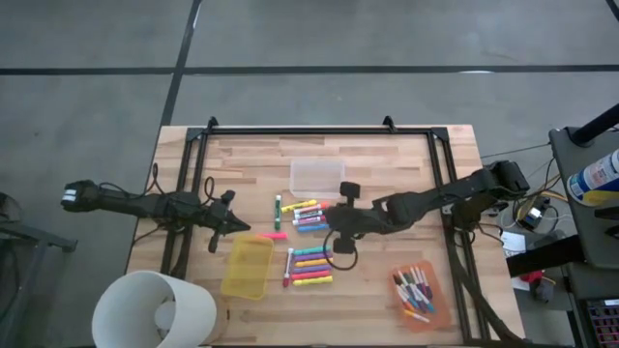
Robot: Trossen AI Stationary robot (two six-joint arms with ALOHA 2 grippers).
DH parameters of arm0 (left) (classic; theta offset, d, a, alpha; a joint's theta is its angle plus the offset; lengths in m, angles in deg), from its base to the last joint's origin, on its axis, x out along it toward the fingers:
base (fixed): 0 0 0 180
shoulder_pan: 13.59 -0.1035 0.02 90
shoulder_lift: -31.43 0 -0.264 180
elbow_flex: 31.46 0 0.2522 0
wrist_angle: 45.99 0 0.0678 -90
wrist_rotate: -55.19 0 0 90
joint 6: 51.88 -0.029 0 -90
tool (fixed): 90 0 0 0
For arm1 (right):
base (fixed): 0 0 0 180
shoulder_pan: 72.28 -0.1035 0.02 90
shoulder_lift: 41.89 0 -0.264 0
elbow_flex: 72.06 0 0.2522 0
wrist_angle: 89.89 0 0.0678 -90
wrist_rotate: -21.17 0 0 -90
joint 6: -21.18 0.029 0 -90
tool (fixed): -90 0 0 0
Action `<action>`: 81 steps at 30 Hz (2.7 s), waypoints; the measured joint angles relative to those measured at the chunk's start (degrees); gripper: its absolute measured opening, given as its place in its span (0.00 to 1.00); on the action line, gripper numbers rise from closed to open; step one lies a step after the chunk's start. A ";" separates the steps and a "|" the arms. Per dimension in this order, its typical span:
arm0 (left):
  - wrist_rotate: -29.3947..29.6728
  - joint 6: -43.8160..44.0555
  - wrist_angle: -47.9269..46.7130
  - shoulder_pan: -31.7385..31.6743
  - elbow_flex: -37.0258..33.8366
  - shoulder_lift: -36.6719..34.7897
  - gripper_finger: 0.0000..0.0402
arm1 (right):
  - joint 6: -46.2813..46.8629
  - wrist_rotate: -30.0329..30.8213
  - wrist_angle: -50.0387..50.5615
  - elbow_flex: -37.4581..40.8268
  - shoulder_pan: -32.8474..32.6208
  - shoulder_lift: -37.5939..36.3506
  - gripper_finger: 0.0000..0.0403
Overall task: Pick & Place Markers
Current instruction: Put the large blue highlighter pen into the transparent bin
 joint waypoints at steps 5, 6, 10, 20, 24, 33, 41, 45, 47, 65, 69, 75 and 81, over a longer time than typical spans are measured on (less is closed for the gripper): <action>-0.02 0.00 0.00 -0.01 0.00 0.00 0.00 | -4.34 -8.18 -8.52 2.28 1.34 1.86 0.04; 0.00 0.00 0.00 -0.01 0.01 0.00 0.00 | -3.84 -11.52 -9.20 2.57 2.24 2.26 0.05; 0.00 0.00 0.00 -0.01 0.01 0.03 0.00 | -1.02 -18.70 -8.42 3.00 5.87 4.53 0.16; -0.02 0.00 0.02 -0.02 0.00 0.13 0.00 | -2.46 -22.52 -6.40 4.42 9.57 7.29 0.44; 0.00 0.00 0.02 -0.02 0.00 0.13 0.00 | -2.50 -22.80 -8.38 6.21 9.97 7.20 0.45; -0.02 0.00 0.02 -0.01 0.00 0.13 0.00 | -3.28 -22.97 -12.72 11.20 10.05 7.47 0.45; -0.02 0.00 0.02 -0.02 0.02 0.11 0.00 | -2.90 -22.93 -22.06 16.44 10.05 7.47 0.44; -0.02 0.00 0.02 -0.02 0.00 0.11 0.00 | -2.47 -22.93 -24.04 18.31 10.03 7.47 0.43; -0.01 0.00 0.04 -0.01 0.00 0.11 0.00 | -1.93 -22.93 -25.72 19.13 10.03 7.47 0.42; -0.01 0.00 0.04 -0.01 0.00 0.09 0.00 | 0.37 -22.95 -28.52 19.70 9.99 8.49 0.41; -0.02 0.00 0.04 -0.02 0.00 0.11 0.00 | 1.48 -22.98 -30.87 19.49 9.93 12.29 0.41; -0.02 0.00 0.02 -0.02 0.01 0.14 0.00 | 1.80 -22.97 -30.41 17.58 9.88 15.64 0.40; 0.00 0.00 0.02 0.00 0.02 0.15 0.00 | 1.96 -23.17 -29.55 17.21 9.88 15.93 0.30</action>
